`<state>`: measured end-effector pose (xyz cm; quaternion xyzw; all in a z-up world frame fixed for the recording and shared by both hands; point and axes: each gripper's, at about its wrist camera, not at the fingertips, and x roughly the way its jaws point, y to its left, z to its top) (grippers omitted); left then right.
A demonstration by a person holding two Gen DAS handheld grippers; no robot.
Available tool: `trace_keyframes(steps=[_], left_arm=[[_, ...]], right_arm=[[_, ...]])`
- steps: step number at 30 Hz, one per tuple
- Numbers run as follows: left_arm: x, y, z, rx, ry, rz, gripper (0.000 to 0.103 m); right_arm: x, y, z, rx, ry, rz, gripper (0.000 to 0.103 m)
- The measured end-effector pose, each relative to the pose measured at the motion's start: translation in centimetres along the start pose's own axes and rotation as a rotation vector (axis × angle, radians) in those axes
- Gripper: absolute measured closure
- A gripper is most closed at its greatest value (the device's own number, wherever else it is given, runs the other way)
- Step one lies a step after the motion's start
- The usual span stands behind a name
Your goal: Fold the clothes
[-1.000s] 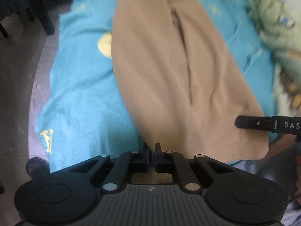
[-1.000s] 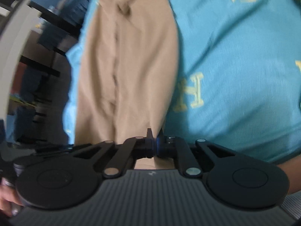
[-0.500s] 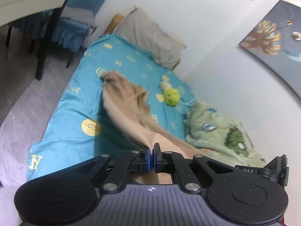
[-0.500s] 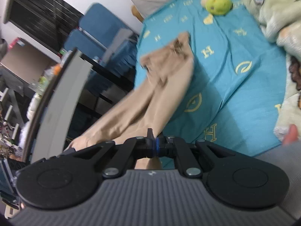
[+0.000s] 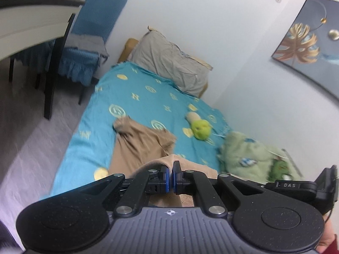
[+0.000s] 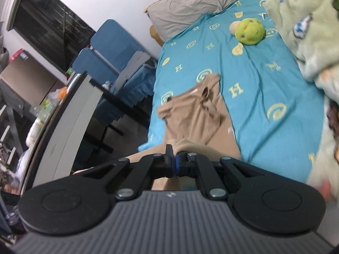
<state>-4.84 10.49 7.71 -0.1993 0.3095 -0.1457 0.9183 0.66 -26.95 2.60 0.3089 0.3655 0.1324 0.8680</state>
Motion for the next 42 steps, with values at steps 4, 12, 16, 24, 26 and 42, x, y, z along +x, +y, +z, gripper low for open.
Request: trace_keyframes(steps=[4, 12, 16, 24, 26, 42], left_arm=[[7.4, 0.7, 2.0, 0.059, 0.009, 0.078, 0.099], [22.2, 4.8, 1.0, 0.173, 0.096, 0.201, 0.098], [27.5, 7.6, -1.8, 0.209, 0.155, 0.263, 0.098], [29.7, 7.9, -4.7, 0.265, 0.183, 0.306, 0.079], [29.3, 7.2, -4.7, 0.282, 0.188, 0.298, 0.057], [16.7, 3.7, -7.1, 0.001, 0.226, 0.178, 0.0]], right_arm=[[5.8, -0.9, 2.8, -0.022, 0.008, -0.044, 0.097], [19.4, -5.2, 4.8, -0.089, 0.111, -0.174, 0.097], [24.6, -7.9, 3.9, -0.074, 0.185, -0.227, 0.097], [26.6, -7.6, 3.1, -0.059, 0.23, -0.307, 0.096], [26.3, -7.3, 2.8, -0.074, 0.231, -0.316, 0.094], [12.9, -4.9, -2.4, 0.071, 0.075, -0.142, 0.02]])
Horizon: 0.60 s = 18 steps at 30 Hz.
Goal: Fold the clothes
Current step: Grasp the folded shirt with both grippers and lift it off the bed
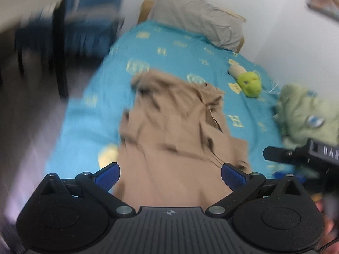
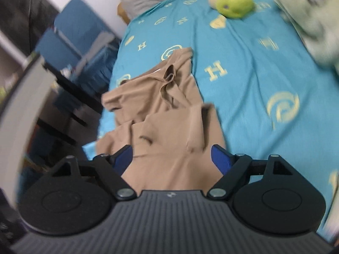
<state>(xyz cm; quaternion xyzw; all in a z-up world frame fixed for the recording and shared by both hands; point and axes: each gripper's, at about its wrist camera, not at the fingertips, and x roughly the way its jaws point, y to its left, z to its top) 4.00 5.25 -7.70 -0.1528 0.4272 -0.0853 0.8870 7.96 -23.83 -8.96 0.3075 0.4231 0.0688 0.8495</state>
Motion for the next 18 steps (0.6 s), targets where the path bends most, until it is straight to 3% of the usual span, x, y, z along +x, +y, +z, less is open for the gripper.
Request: trace_keyframes(steps=[4, 7, 11, 13, 15, 17, 18], left_arm=[[1.0, 3.1, -2.4, -0.248, 0.132, -0.113, 0.0], [3.2, 4.8, -3.3, -0.384, 0.197, -0.15, 0.001], [5.6, 6.5, -3.4, -0.499, 0.182, -0.146, 0.001], [5.4, 7.1, -3.4, -0.54, 0.129, -0.156, 0.004], [5.3, 7.8, -3.4, -0.58, 0.076, -0.167, 0.013], [5.1, 8.4, -3.5, -0.619, 0.024, -0.182, 0.039], [4.9, 8.7, -3.6, -0.64, 0.003, -0.205, 0.046]], right_arm=[[-1.0, -2.9, -2.2, 0.26, 0.049, 0.1, 0.019], [0.3, -4.5, -3.8, 0.409, 0.121, 0.135, 0.019], [2.8, -4.8, -4.7, 0.499, 0.198, 0.169, 0.019], [3.4, -4.2, -5.0, 0.49, 0.2, 0.184, 0.019], [3.9, -3.9, -5.3, 0.504, 0.199, 0.208, 0.019], [4.5, -3.9, -5.7, 0.535, 0.211, 0.242, 0.019], [4.8, -3.7, -5.8, 0.531, 0.219, 0.251, 0.019]])
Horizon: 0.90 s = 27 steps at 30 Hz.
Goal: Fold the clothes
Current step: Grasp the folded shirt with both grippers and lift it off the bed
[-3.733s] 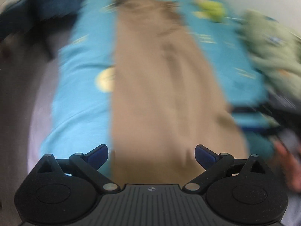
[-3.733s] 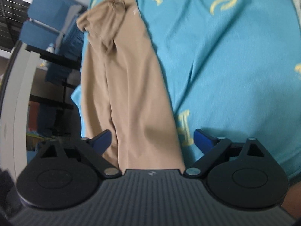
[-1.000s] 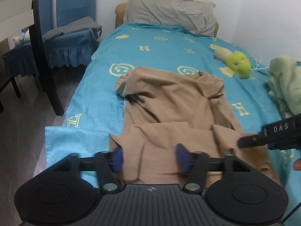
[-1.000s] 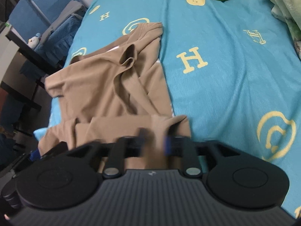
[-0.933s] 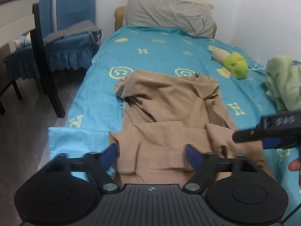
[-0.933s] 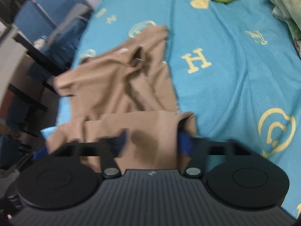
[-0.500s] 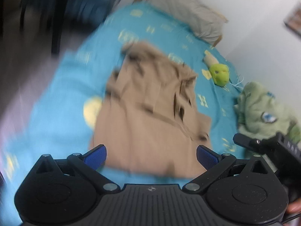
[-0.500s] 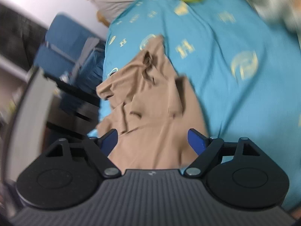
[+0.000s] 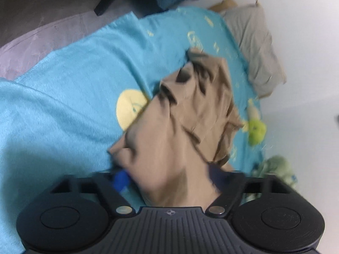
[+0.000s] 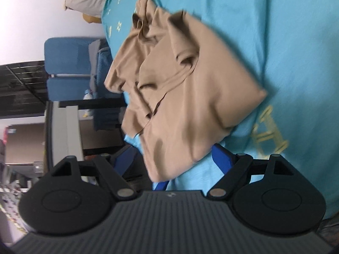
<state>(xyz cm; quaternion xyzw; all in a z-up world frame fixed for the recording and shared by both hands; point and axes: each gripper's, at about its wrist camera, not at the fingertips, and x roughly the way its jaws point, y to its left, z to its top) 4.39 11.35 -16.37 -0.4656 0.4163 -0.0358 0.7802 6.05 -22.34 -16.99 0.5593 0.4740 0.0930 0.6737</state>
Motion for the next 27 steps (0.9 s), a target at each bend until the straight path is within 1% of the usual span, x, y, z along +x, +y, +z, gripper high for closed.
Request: trace_keyframes(steps=[1, 2, 3, 4, 7, 8, 9, 10, 11, 13, 14, 15, 16, 17, 18, 19, 20, 22, 25, 27], left_arm=[[-0.3, 0.3, 0.1, -0.03, -0.014, -0.035, 0.057], [-0.6, 0.5, 0.2, -0.057, -0.025, -0.064, 0.063], [-0.8, 0.6, 0.3, -0.073, -0.03, -0.076, 0.063], [-0.8, 0.7, 0.2, -0.074, -0.029, -0.07, 0.063], [-0.3, 0.7, -0.1, -0.081, 0.013, -0.01, 0.063], [0.0, 1.0, -0.3, -0.097, 0.037, 0.0, 0.059], [0.4, 1.2, -0.5, -0.112, 0.059, 0.006, 0.057], [0.7, 1.5, -0.6, -0.129, 0.074, 0.0, 0.054], [1.0, 1.8, -0.7, -0.145, 0.09, -0.007, 0.053], [1.3, 2.4, -0.6, -0.186, 0.095, -0.026, 0.053], [1.4, 2.7, -0.4, -0.208, 0.091, -0.038, 0.054], [1.5, 3.0, -0.3, -0.225, 0.085, -0.045, 0.056], [1.6, 3.1, -0.2, -0.229, 0.074, -0.044, 0.062], [1.6, 3.1, 0.0, -0.231, 0.064, -0.042, 0.073], [1.5, 3.1, 0.1, -0.227, 0.054, -0.04, 0.08], [1.4, 3.0, 0.1, -0.223, 0.046, -0.047, 0.088], [1.3, 2.9, 0.2, -0.218, 0.038, -0.053, 0.089], [0.6, 2.2, 0.3, -0.177, 0.013, -0.068, 0.093], [-1.4, -0.1, 0.4, -0.076, -0.031, -0.105, 0.095], [-2.9, -1.8, 0.5, -0.014, -0.052, -0.133, 0.096]], right_arm=[[0.3, 0.1, 0.0, -0.004, 0.011, 0.006, 0.019], [0.6, 0.2, -0.1, -0.007, 0.022, 0.011, 0.019], [0.9, 0.3, -0.1, -0.01, 0.031, 0.017, 0.019], [1.1, 0.3, -0.2, -0.009, 0.029, 0.02, 0.019], [1.1, 0.0, 0.0, 0.004, -0.013, -0.012, 0.02], [1.0, -0.1, 0.1, 0.008, -0.031, -0.029, 0.029], [0.4, -0.4, 0.1, 0.009, -0.077, -0.08, 0.034], [-0.1, -0.7, 0.2, 0.014, -0.121, -0.124, 0.035], [-0.6, -1.2, 0.4, 0.043, -0.149, -0.125, 0.041], [-1.3, -2.0, 0.7, 0.091, -0.19, -0.113, 0.041], [-1.5, -2.0, 0.8, 0.089, -0.21, -0.116, 0.045], [-1.7, -1.9, 0.9, 0.078, -0.236, -0.134, 0.054], [-2.0, -1.7, 1.0, 0.068, -0.26, -0.151, 0.057], [-2.1, -1.7, 1.0, 0.065, -0.274, -0.159, 0.066], [-2.1, -1.6, 1.1, 0.054, -0.278, -0.165, 0.075], [-2.1, -1.4, 1.1, 0.041, -0.283, -0.171, 0.081], [-2.3, -1.1, 1.1, 0.014, -0.291, -0.177, 0.086], [-2.6, -0.5, 1.1, -0.041, -0.308, -0.187, 0.088], [-4.0, 0.9, 0.6, -0.121, -0.349, -0.134, 0.09], [-5.1, 1.6, 0.5, -0.125, -0.353, -0.094, 0.091]])
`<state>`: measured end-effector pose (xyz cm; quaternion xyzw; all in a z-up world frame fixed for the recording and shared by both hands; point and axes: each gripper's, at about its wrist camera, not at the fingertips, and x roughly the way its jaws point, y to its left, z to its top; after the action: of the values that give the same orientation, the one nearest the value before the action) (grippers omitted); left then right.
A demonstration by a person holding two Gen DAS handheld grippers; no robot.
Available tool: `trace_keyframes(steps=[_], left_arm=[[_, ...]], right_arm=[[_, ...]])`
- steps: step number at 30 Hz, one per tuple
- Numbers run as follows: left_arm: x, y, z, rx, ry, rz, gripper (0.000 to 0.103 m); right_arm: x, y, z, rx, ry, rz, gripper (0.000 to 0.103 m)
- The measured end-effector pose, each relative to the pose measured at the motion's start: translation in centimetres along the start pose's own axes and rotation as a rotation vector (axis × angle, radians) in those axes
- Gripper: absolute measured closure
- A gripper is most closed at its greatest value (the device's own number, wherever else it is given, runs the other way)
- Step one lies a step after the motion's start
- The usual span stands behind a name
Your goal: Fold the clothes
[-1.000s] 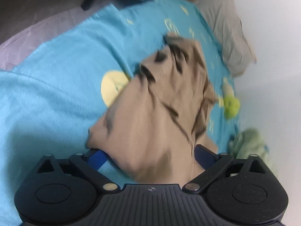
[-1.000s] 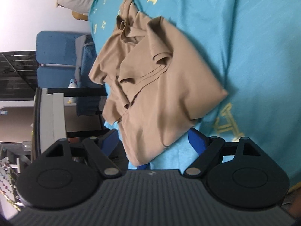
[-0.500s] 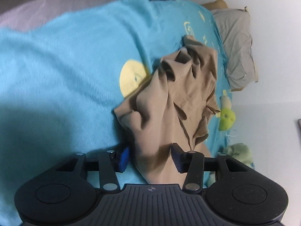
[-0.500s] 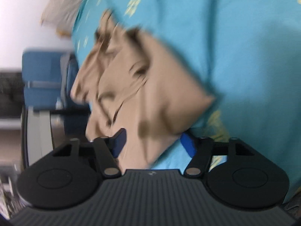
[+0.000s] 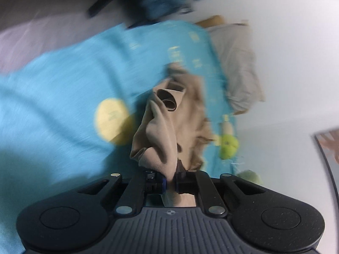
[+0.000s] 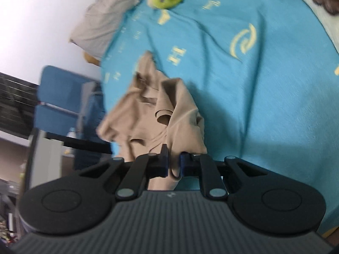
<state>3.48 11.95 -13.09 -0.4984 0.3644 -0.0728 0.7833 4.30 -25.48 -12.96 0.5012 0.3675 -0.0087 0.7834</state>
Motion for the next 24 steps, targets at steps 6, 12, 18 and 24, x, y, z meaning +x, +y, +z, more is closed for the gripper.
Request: trace_keyframes(steps=[6, 12, 18, 24], left_arm=[[-4.1, -5.1, -0.9, 0.125, -0.024, -0.049, 0.096], [-10.3, -6.0, -4.7, 0.166, 0.012, -0.046, 0.096], [-15.6, -6.3, -7.7, 0.172, 0.017, -0.05, 0.096], [-13.8, -7.5, -5.5, 0.14, 0.001, -0.02, 0.095]], right_arm=[[-4.4, 2.6, 0.9, -0.069, -0.027, 0.054, 0.091], [-10.8, 3.3, -0.7, -0.141, -0.042, 0.068, 0.091], [-15.8, 3.5, -2.9, -0.189, -0.036, 0.063, 0.091], [-13.3, 5.5, -1.6, -0.185, -0.029, 0.047, 0.091]])
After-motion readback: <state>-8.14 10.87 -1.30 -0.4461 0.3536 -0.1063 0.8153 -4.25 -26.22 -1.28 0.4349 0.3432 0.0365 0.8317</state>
